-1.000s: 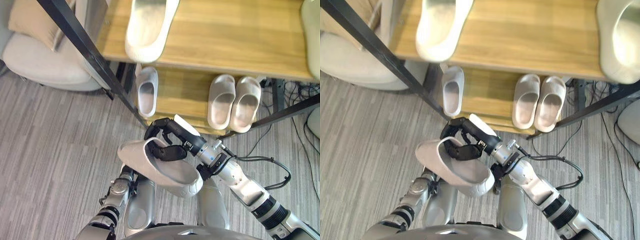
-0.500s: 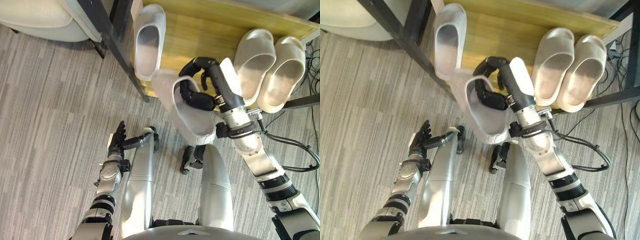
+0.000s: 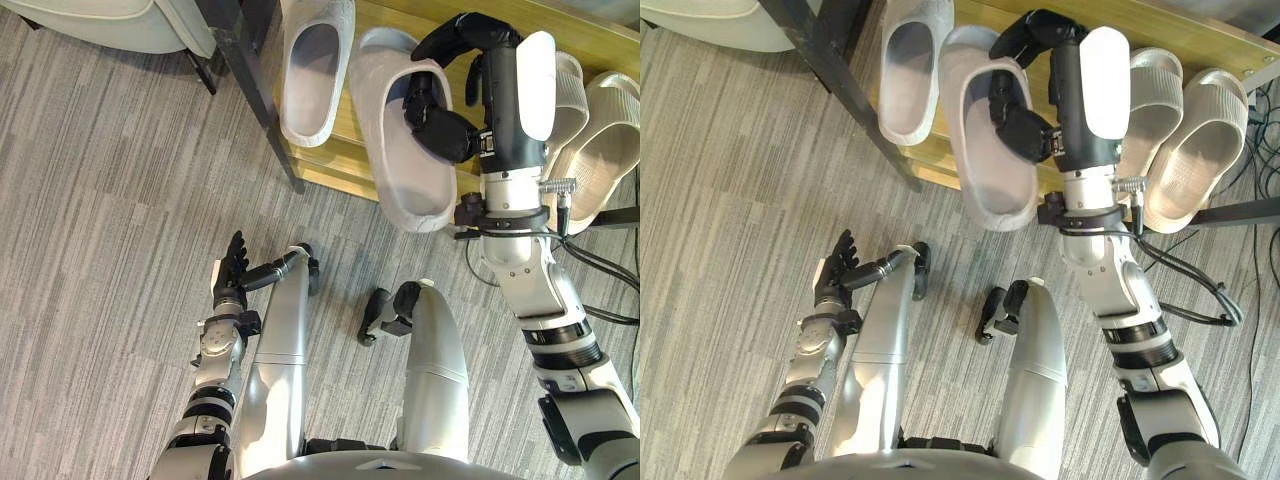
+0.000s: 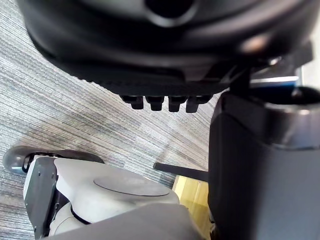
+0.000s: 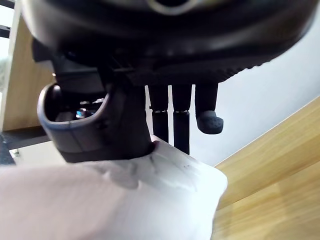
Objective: Organize the slippers on the shoe rack
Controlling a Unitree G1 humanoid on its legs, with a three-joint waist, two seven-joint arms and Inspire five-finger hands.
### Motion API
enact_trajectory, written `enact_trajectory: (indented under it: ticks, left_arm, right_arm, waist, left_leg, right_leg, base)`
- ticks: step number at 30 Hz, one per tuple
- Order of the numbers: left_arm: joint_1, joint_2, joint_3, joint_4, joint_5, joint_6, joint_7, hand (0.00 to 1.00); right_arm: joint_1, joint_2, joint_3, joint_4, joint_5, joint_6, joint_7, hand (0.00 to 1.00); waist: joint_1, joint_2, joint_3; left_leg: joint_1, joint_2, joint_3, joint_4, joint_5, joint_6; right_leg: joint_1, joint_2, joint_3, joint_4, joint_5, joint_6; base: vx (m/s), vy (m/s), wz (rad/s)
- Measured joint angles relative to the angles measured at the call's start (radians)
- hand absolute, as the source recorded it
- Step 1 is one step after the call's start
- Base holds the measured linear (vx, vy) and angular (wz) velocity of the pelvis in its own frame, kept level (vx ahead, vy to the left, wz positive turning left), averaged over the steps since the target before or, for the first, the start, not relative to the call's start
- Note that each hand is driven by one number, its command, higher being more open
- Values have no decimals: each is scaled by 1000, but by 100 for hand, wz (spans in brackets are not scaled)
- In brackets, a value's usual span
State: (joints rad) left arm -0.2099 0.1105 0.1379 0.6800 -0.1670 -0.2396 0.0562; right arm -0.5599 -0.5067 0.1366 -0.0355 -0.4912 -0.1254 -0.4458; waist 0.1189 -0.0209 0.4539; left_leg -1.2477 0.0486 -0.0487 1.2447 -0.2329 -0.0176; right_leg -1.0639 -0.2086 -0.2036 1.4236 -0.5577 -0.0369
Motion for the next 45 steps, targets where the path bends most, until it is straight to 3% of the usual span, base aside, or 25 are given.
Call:
enact_trajectory:
  ticks: [12,13,33,45]
  left_arm:
    - [0,1,-34,23,1,12,81,100]
    - [0,2,-37,24,1,12,88,100]
    - [0,-4,-56,33,1,15,120,100]
    - [0,-1,-49,40,1,32,133,100]
  right_arm:
    - [-160,95,11,340,0,103,-49,0]
    - [-179,109,11,379,1,113,-58,100]
    - [-281,189,42,491,59,124,-104,100]
    - [-156,211,41,412,63,124,-47,100]
  waist:
    - [20,-5,-42]
    - [21,-5,-43]
    - [37,3,-66]
    - [30,3,-66]
  left_leg:
    - [1,17,9,-5,-1,-2]
    - [1,18,10,-8,0,-2]
    - [-11,26,1,-18,-1,-18]
    - [6,32,10,-28,-2,-19]
  right_leg:
    - [0,-2,-8,6,-9,-13]
    - [0,-4,-9,6,-10,-15]
    - [-4,-4,-30,5,-39,-29]
    - [5,1,-20,-5,-39,-27]
  base:
    - [-12,-52,2]
    - [-3,-57,6]
    - [7,-58,3]
    - [-11,-22,-1]
